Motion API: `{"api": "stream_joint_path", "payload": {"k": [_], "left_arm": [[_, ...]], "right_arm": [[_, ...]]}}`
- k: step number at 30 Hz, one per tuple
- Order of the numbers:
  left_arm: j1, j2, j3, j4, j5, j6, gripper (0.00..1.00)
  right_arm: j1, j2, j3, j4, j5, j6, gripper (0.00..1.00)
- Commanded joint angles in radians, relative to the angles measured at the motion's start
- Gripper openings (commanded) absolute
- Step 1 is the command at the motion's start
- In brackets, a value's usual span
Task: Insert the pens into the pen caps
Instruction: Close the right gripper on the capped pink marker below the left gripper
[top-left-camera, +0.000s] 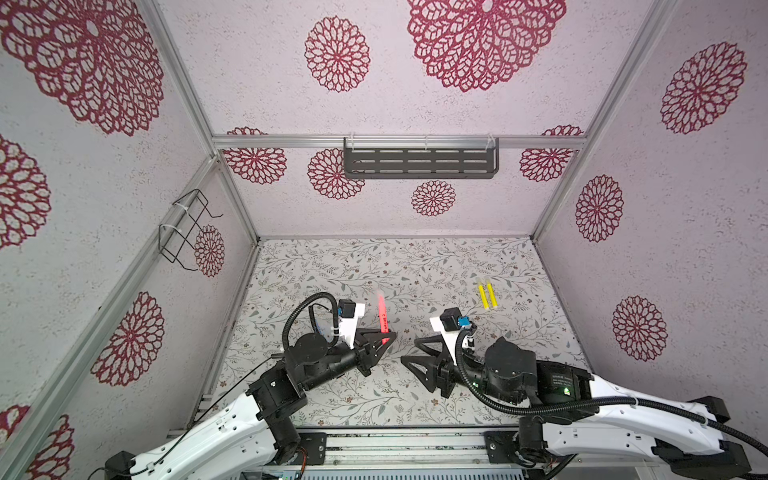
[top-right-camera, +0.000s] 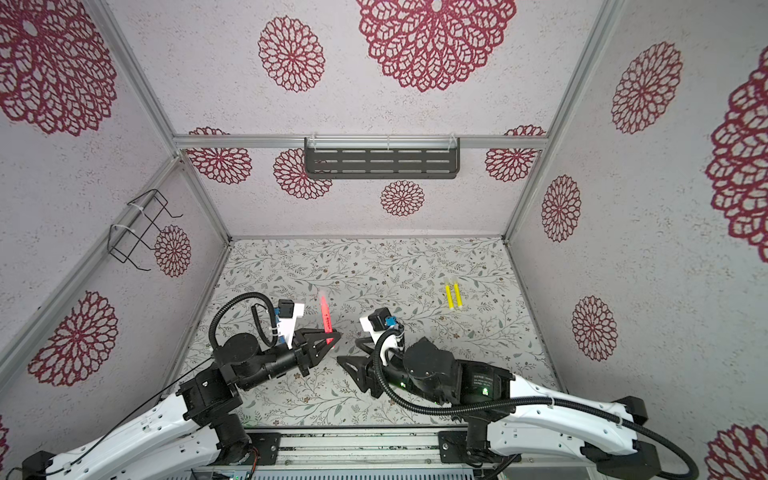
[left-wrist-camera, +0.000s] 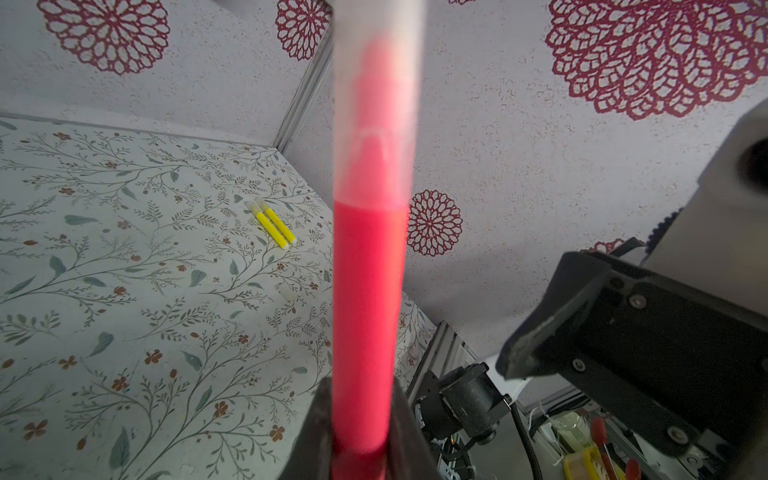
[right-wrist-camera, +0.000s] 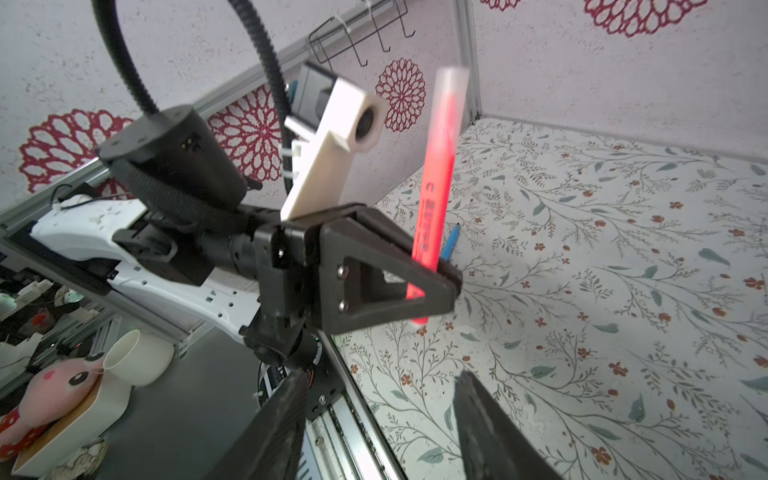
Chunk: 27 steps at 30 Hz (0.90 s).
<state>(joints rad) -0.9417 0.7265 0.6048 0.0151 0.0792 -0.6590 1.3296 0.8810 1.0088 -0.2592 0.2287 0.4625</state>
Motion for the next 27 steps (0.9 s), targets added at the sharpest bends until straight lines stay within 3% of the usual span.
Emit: {"api": "stream_joint_path", "payload": {"k": [1,8,14,20,27], "left_arm": [[-0.042,0.005,0.029,0.004,-0.063,0.034,0.0],[-0.09,0.017,0.032,0.005,-0.102,0.044,0.0],[-0.112,0.026,0.033,0.008,-0.115,0.053,0.0],[-0.127,0.027,0.027,0.012,-0.123,0.059,0.0],[-0.131,0.028,0.023,0.013,-0.106,0.062,0.0]], "right_arm": [[-0.059,0.016,0.045,0.048,-0.041,-0.034,0.55],[-0.153,0.104,0.1,0.067,-0.152,-0.03,0.52],[-0.17,0.158,0.11,0.09,-0.189,-0.026,0.47],[-0.18,0.192,0.117,0.095,-0.204,-0.025,0.33],[-0.187,0.206,0.119,0.09,-0.207,-0.017,0.04]]}}
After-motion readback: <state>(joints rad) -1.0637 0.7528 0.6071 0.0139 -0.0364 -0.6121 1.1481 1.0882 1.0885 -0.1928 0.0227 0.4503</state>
